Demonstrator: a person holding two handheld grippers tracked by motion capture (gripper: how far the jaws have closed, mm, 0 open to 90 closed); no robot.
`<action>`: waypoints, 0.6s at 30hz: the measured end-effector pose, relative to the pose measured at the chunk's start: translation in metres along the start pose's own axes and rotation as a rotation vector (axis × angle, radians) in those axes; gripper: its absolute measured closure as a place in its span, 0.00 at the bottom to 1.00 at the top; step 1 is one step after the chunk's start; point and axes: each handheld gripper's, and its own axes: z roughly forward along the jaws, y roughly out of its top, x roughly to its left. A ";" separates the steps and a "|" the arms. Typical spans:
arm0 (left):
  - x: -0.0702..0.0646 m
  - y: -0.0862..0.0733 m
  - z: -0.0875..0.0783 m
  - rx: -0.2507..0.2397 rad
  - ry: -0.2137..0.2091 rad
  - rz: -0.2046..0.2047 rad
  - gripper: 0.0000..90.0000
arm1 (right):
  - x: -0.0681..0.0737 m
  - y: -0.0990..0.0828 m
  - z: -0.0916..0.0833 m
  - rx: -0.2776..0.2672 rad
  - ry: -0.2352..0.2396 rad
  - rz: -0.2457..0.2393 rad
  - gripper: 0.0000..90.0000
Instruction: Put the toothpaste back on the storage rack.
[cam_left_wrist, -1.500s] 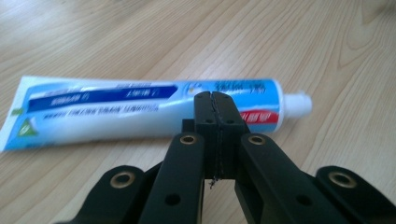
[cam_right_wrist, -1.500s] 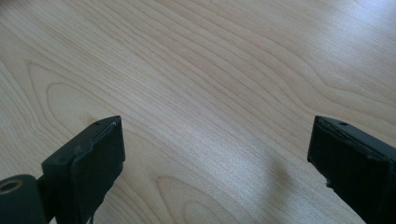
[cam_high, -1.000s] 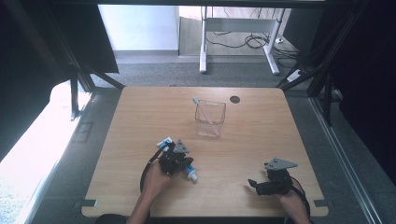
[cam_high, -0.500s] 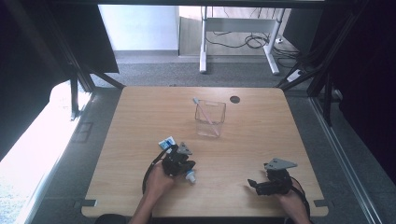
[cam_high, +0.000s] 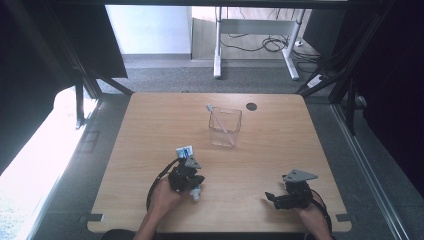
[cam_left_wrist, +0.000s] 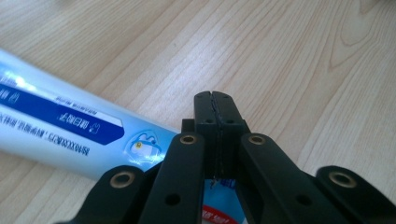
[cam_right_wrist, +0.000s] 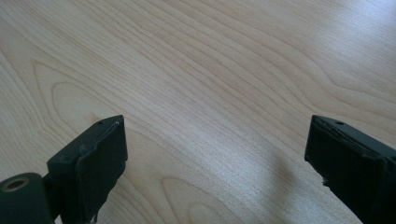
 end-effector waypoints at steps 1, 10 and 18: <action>0.000 -0.001 0.000 0.002 0.001 -0.006 1.00 | 0.000 0.000 0.000 0.000 0.000 -0.001 0.06; 0.008 -0.011 -0.008 0.013 0.017 -0.016 1.00 | -0.001 -0.001 0.000 0.001 -0.004 0.001 0.07; 0.015 -0.021 -0.017 0.019 0.031 -0.030 1.00 | -0.001 -0.001 0.001 0.005 -0.004 -0.004 0.07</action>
